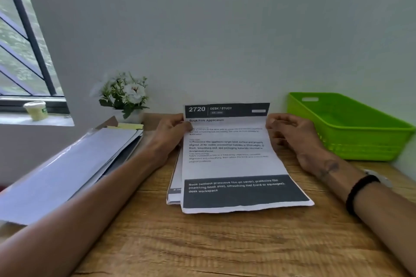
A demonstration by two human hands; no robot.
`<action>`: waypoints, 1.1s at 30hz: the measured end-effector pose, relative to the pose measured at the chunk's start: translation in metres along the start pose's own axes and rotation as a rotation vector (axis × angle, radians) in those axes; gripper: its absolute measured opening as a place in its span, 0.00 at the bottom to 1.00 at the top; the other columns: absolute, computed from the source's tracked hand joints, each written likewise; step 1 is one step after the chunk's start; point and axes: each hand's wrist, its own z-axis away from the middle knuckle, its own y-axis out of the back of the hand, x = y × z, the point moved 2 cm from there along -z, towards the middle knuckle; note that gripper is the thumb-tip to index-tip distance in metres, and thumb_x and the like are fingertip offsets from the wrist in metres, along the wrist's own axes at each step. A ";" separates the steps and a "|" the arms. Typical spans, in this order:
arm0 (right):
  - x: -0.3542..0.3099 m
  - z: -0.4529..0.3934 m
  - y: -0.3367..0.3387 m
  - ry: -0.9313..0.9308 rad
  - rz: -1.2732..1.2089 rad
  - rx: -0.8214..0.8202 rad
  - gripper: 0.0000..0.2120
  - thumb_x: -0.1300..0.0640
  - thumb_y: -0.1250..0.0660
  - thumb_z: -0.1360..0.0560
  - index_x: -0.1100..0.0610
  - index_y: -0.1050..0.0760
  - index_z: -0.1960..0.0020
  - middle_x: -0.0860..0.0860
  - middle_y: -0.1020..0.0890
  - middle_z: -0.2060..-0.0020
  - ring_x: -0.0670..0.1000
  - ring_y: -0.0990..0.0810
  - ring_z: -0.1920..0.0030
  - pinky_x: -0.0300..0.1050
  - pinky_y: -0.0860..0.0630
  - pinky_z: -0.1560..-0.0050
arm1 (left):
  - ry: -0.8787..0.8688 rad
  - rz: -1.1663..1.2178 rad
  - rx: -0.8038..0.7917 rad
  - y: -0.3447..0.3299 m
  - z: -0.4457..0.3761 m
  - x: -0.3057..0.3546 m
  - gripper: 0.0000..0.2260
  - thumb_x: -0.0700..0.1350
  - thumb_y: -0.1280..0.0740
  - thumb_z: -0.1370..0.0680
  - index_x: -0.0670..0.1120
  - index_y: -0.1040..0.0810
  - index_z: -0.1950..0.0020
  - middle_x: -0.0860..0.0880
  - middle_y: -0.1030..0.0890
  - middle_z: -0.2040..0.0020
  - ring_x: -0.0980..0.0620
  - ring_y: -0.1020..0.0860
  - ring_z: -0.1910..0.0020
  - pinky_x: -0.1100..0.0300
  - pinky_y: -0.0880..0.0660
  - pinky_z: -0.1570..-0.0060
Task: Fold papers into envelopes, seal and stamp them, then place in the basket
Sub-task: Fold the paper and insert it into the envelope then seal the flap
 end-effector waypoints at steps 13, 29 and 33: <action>-0.032 0.030 -0.018 0.199 0.225 -0.109 0.14 0.47 0.22 0.26 0.55 0.15 0.48 0.51 0.12 0.55 0.42 0.16 0.59 0.37 0.19 0.57 | -0.147 0.045 -0.017 -0.007 0.010 0.020 0.16 0.29 0.41 0.18 0.39 0.14 0.43 0.51 0.13 0.53 0.59 0.15 0.60 0.66 0.20 0.63; -0.029 0.043 -0.029 0.384 0.452 -0.319 0.04 0.57 0.20 0.27 0.53 0.15 0.54 0.47 0.12 0.59 0.40 0.16 0.59 0.37 0.22 0.55 | -0.799 -0.993 -0.035 -0.031 0.036 0.038 0.15 0.58 0.36 0.18 0.54 0.16 0.38 0.56 0.14 0.46 0.52 0.19 0.46 0.50 0.27 0.39; -0.028 0.048 -0.035 0.462 0.478 -0.340 0.04 0.56 0.21 0.27 0.52 0.15 0.54 0.45 0.12 0.58 0.41 0.14 0.55 0.39 0.19 0.51 | -0.899 -0.950 -0.056 -0.046 0.042 0.029 0.11 0.53 0.34 0.18 0.52 0.16 0.41 0.54 0.14 0.47 0.51 0.19 0.49 0.50 0.28 0.40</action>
